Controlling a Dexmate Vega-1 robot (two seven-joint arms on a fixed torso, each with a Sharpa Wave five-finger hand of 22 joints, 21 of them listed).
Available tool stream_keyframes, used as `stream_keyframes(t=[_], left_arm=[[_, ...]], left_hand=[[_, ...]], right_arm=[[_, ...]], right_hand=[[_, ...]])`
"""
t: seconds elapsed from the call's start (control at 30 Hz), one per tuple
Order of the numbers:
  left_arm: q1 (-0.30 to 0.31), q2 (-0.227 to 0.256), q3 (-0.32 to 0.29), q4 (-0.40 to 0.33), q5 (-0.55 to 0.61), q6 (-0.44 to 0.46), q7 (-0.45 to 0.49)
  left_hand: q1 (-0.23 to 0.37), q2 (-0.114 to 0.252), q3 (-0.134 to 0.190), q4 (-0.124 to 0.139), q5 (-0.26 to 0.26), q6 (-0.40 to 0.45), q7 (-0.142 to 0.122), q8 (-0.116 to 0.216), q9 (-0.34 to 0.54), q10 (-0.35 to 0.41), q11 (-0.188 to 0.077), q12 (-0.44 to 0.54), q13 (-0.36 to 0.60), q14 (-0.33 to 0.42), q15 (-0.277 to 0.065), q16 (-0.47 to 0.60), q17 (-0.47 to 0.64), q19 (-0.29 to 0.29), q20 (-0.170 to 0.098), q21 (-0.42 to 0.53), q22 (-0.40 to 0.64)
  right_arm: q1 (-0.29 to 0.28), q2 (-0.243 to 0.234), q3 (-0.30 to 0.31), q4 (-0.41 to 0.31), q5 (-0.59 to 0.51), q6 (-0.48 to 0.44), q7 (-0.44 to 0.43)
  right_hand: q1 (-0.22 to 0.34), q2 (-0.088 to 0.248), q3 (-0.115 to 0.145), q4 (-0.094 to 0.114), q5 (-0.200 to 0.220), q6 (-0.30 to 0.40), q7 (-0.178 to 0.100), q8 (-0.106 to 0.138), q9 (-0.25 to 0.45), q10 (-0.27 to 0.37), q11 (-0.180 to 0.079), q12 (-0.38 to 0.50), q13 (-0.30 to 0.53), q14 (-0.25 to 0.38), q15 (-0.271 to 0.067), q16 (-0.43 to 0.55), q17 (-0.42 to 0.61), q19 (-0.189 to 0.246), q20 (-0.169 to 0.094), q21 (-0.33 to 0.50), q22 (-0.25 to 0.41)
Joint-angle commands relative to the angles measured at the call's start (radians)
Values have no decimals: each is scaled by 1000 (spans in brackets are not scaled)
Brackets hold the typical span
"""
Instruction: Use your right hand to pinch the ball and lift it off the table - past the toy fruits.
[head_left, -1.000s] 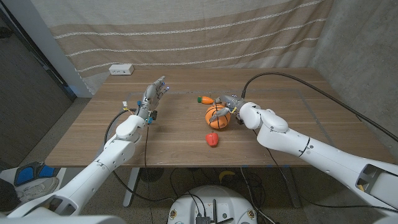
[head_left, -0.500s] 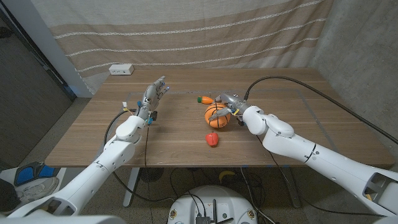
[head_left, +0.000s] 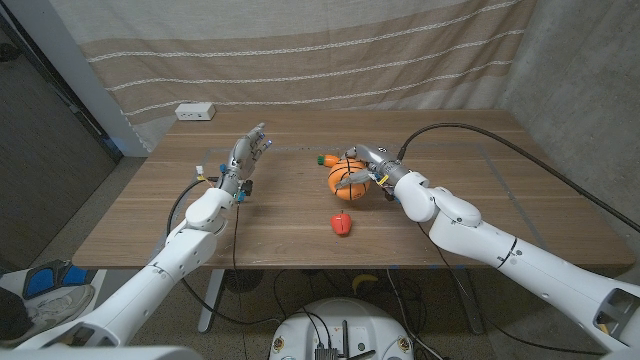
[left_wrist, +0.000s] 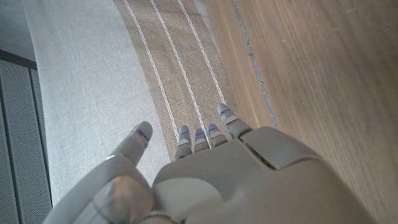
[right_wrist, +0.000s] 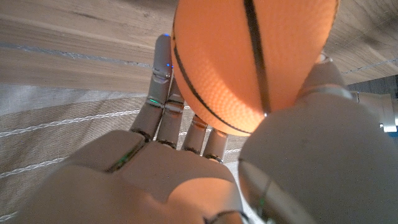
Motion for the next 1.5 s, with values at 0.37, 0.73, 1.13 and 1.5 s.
stream_keyframes(t=[0.37, 0.73, 1.13, 1.5], left_arm=[[14, 5, -6, -15, 5, -8, 5], [11, 3, -8, -10, 4, -11, 4], [1, -1, -8, 1, 1, -10, 0], [-5, -2, -6, 6, 1, -9, -3]], left_hand=[[-11, 54, 3, -1, -3, 11, -1, 2, 2, 5, -1, 6, 5, 3, -1, 6, 2, 6, 0, 0, 5], [-12, 54, 4, -2, -3, 11, -1, 2, 2, 4, -1, 5, 5, 3, -1, 6, 2, 7, -1, 0, 5], [-13, 54, 4, -2, -3, 11, -4, 2, 2, 4, 0, 5, 5, 3, -1, 6, 2, 7, 0, 0, 5], [-13, 55, 5, -2, -3, 8, -5, 1, 2, 4, 0, 5, 5, 3, 0, 6, 2, 8, -1, 0, 5]], right_arm=[[-89, 8, 141, 7, 118, 207, -139], [-113, 12, 197, 22, 189, 294, -173], [-118, 31, 235, 58, 252, 369, -196], [-141, 41, 290, 80, 342, 442, -215]], right_hand=[[355, 349, -7, 2, 10, 161, 103, -4, 4, 49, -8, 10, 90, 192, -287, -1, 10, -73, -202, 16, -8], [356, 349, -11, 4, 15, 168, 103, -6, 5, 53, -6, 11, 100, 197, -287, 0, 15, -73, -202, 24, -15], [358, 347, -14, 4, 18, 169, 104, -10, 5, 56, -5, 11, 108, 200, -287, 0, 19, -73, -202, 30, -22], [361, 347, -16, 4, 21, 171, 105, -14, 6, 58, -6, 10, 115, 201, -286, -1, 23, -73, -203, 36, -28]])
